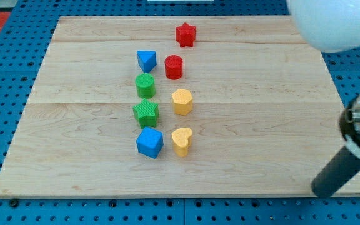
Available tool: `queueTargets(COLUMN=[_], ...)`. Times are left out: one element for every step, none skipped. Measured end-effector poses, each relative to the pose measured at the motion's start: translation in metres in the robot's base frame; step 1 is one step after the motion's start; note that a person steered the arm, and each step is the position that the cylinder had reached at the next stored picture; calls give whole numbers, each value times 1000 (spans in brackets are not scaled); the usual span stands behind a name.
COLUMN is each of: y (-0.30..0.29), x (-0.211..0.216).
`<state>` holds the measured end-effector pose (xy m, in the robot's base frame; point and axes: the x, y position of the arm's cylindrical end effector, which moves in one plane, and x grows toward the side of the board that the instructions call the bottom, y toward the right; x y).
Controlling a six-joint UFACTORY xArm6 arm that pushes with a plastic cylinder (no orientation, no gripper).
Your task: Slide the green circle closer to the red circle
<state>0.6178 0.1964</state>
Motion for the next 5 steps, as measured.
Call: queueTargets(y=[-41, -96, -162, -224, -279], x=[1, 0, 0, -2, -10])
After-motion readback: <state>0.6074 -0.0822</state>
